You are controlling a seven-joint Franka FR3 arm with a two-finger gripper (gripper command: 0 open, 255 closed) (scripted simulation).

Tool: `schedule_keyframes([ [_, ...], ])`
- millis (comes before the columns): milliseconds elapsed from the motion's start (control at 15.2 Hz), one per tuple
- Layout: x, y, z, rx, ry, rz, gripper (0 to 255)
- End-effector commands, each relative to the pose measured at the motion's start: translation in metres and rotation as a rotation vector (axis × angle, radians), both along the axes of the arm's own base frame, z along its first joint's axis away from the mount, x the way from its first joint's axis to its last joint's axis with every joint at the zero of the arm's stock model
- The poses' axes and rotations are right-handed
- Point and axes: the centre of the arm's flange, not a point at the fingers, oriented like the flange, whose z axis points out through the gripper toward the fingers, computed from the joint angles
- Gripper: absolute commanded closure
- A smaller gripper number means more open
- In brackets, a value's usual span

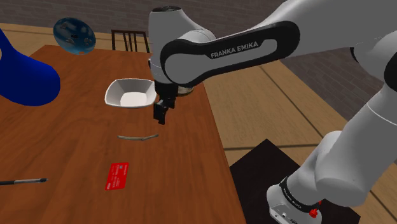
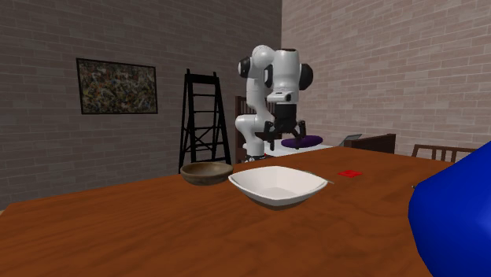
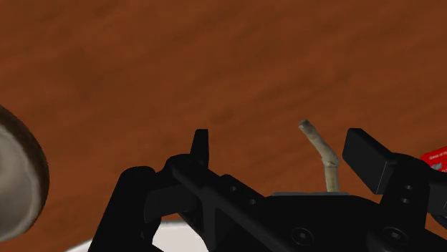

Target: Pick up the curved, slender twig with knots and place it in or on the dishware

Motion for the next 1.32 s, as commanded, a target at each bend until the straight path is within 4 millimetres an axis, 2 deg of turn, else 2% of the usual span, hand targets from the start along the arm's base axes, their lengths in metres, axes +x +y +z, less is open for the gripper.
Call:
schedule_keyframes([
  [0, 0.003, 0.026, -0.01, 0.004, 0.002, 0.039, 0],
  [396, 0.008, 0.1, -0.036, 0.014, 0.009, 0.154, 0],
  [462, 0.008, 0.106, -0.038, 0.014, 0.009, 0.163, 0],
  [924, 0.007, 0.106, -0.075, 0.014, 0.009, 0.163, 0],
  [1254, 0.007, 0.106, -0.078, 0.014, 0.009, 0.163, 0],
])
